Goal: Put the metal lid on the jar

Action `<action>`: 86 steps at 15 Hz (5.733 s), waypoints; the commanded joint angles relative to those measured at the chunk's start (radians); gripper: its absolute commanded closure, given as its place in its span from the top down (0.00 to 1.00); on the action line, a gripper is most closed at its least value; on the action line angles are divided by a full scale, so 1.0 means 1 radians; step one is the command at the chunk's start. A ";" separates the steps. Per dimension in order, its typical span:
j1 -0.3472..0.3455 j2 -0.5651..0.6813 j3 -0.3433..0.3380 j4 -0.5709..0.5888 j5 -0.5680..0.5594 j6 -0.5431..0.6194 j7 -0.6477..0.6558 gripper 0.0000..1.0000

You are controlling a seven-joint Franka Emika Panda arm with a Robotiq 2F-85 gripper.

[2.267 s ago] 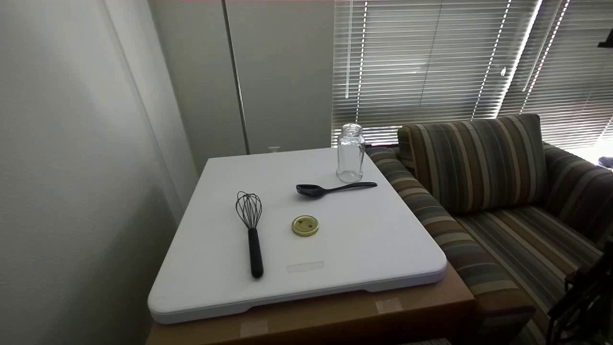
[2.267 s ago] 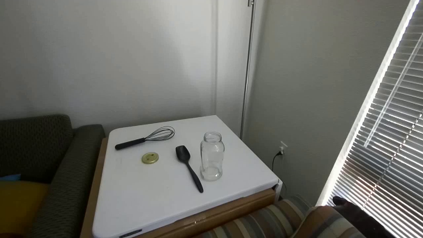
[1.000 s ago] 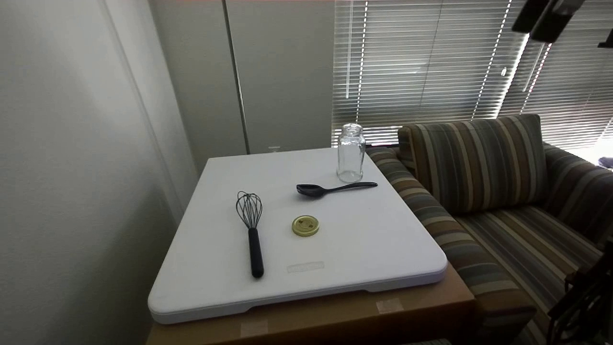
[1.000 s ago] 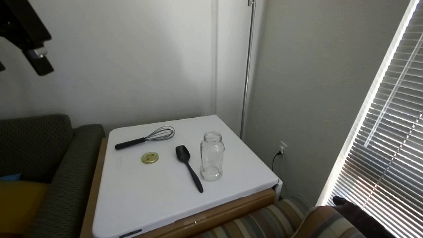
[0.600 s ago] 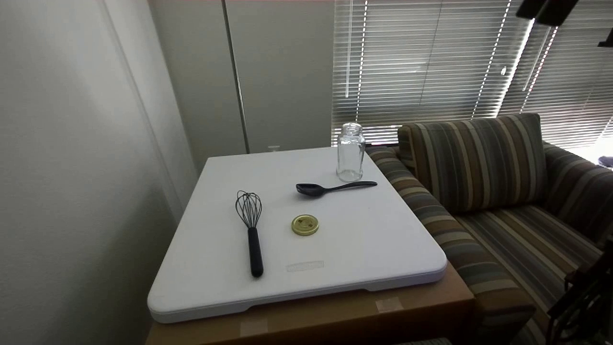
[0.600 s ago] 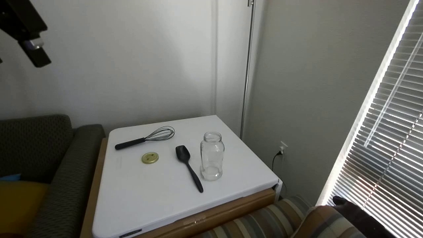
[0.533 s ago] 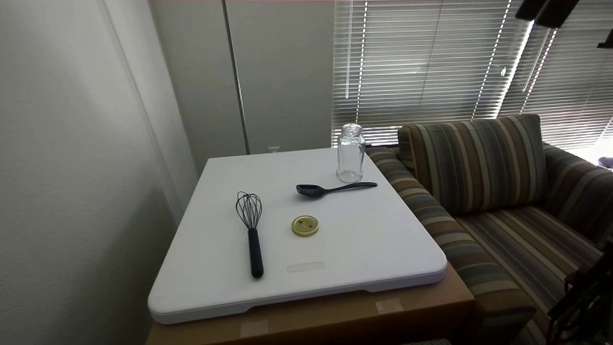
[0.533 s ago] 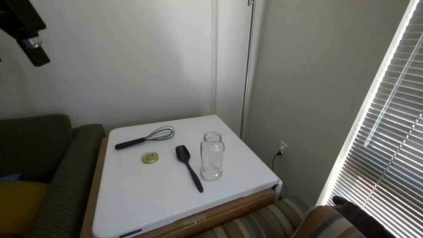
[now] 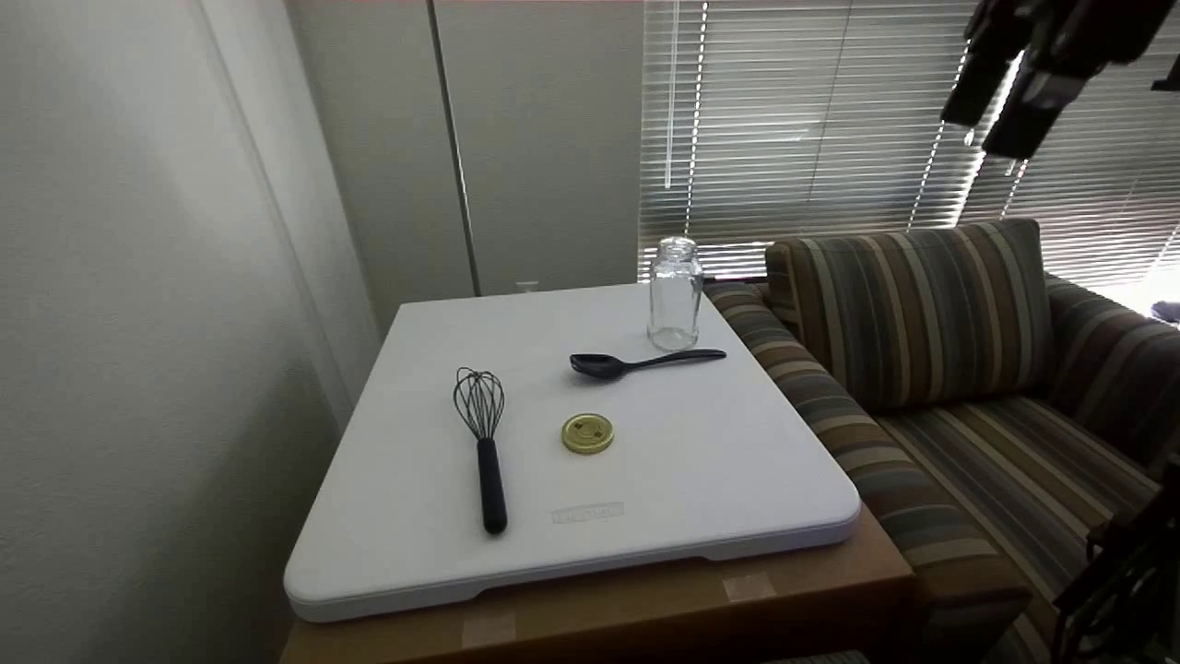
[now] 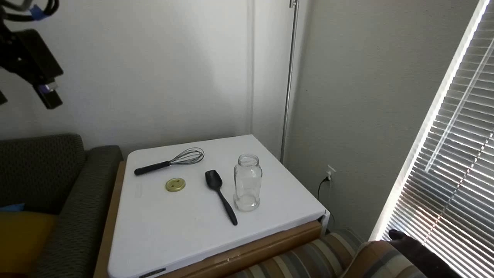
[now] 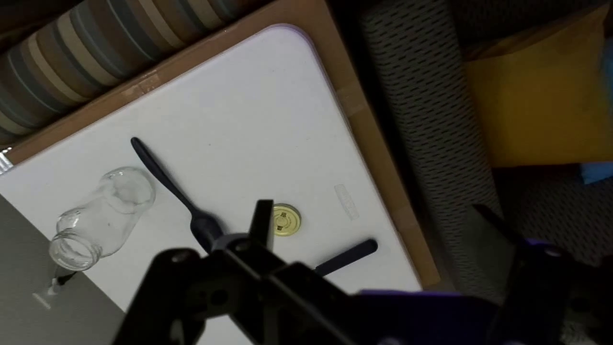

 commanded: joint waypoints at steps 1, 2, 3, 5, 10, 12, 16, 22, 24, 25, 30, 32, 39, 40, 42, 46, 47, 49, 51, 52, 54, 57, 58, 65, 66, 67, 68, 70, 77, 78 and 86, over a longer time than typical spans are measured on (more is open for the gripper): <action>0.009 0.184 0.017 0.046 0.035 0.110 -0.044 1.00; 0.012 0.222 0.016 0.058 0.044 0.137 -0.053 1.00; 0.011 0.269 0.011 0.072 0.054 0.166 -0.066 1.00; 0.005 0.355 0.004 0.111 0.078 0.203 -0.101 1.00; -0.040 0.546 0.027 0.238 0.117 0.258 -0.167 1.00; -0.063 0.601 0.038 0.292 0.128 0.235 -0.206 1.00; -0.086 0.590 0.065 0.279 0.097 0.238 -0.165 1.00; -0.100 0.663 0.078 0.345 0.119 0.241 -0.223 1.00; -0.118 0.725 0.093 0.411 0.134 0.229 -0.267 1.00; -0.128 0.757 0.101 0.446 0.131 0.222 -0.280 1.00; -0.178 0.955 0.152 0.634 0.100 0.193 -0.302 1.00; -0.182 1.023 0.165 0.692 0.069 0.187 -0.285 1.00; -0.129 1.208 0.138 0.855 -0.143 0.128 -0.184 1.00; -0.124 1.234 0.136 0.875 -0.164 0.135 -0.170 1.00; -0.124 1.279 0.146 0.912 -0.178 0.140 -0.153 1.00; -0.123 1.363 0.169 0.985 -0.170 0.126 -0.167 1.00; -0.122 1.381 0.172 1.001 -0.169 0.125 -0.169 1.00; -0.112 1.410 0.173 1.029 -0.176 0.118 -0.166 1.00; -0.102 1.436 0.174 1.054 -0.179 0.117 -0.165 1.00; -0.092 1.446 0.166 1.062 -0.186 0.119 -0.156 1.00; -0.081 1.460 0.148 1.082 -0.199 0.121 -0.137 1.00; -0.076 1.467 0.119 1.083 -0.220 0.154 -0.086 1.00; -0.081 1.470 0.114 1.086 -0.222 0.156 -0.077 1.00; -0.134 1.517 0.147 1.157 -0.188 0.144 -0.116 1.00; -0.136 1.529 0.148 1.175 -0.189 0.137 -0.120 1.00; -0.137 1.539 0.150 1.190 -0.190 0.135 -0.123 1.00; -0.139 1.548 0.153 1.200 -0.190 0.139 -0.126 1.00; -0.139 1.562 0.154 1.221 -0.192 0.130 -0.130 1.00; -0.147 1.598 0.168 1.274 -0.188 0.107 -0.168 1.00; -0.147 1.600 0.169 1.279 -0.188 0.100 -0.173 1.00; -0.165 1.577 0.190 1.281 -0.172 0.023 -0.208 1.00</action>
